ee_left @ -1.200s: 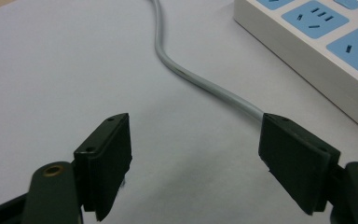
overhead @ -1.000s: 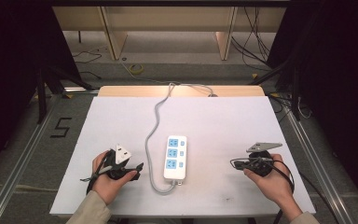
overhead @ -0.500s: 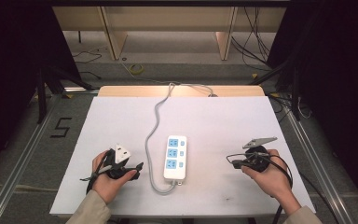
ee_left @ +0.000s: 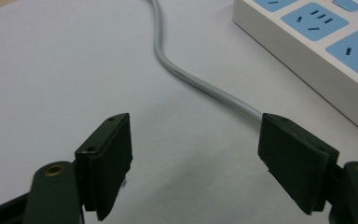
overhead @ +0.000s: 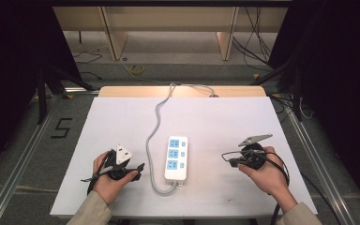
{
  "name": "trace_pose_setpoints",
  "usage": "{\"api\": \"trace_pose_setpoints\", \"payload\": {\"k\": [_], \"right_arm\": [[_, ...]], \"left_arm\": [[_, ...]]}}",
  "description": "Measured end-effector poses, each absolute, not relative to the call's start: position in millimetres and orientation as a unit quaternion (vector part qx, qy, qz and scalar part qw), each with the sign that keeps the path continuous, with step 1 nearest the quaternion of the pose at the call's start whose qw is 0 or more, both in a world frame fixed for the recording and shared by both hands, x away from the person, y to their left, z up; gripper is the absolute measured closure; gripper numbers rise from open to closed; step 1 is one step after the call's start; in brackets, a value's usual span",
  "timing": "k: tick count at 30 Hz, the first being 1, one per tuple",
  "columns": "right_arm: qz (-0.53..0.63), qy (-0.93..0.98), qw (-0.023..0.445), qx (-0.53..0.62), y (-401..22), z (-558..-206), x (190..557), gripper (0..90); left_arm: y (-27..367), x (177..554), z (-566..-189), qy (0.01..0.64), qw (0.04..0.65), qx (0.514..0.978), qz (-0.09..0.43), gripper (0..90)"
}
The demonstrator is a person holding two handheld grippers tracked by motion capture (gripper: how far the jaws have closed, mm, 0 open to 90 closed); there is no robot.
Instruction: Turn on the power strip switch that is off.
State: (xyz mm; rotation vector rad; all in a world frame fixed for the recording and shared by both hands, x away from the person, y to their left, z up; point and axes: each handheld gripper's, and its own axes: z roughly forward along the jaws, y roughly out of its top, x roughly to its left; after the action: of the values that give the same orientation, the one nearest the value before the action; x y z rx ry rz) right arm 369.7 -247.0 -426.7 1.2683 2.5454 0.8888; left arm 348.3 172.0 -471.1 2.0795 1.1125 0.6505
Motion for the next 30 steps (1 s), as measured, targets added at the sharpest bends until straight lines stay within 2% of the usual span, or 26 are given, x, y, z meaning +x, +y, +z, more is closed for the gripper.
{"api": "trace_pose_setpoints", "payload": {"k": [30], "right_arm": [[0.283, 0.857, 0.077, 0.424, -235, -417, 383, 90.0]], "left_arm": [[170, 348, -471, 0.426, 0.341, 0.799, 0.251, 25.8]]}}
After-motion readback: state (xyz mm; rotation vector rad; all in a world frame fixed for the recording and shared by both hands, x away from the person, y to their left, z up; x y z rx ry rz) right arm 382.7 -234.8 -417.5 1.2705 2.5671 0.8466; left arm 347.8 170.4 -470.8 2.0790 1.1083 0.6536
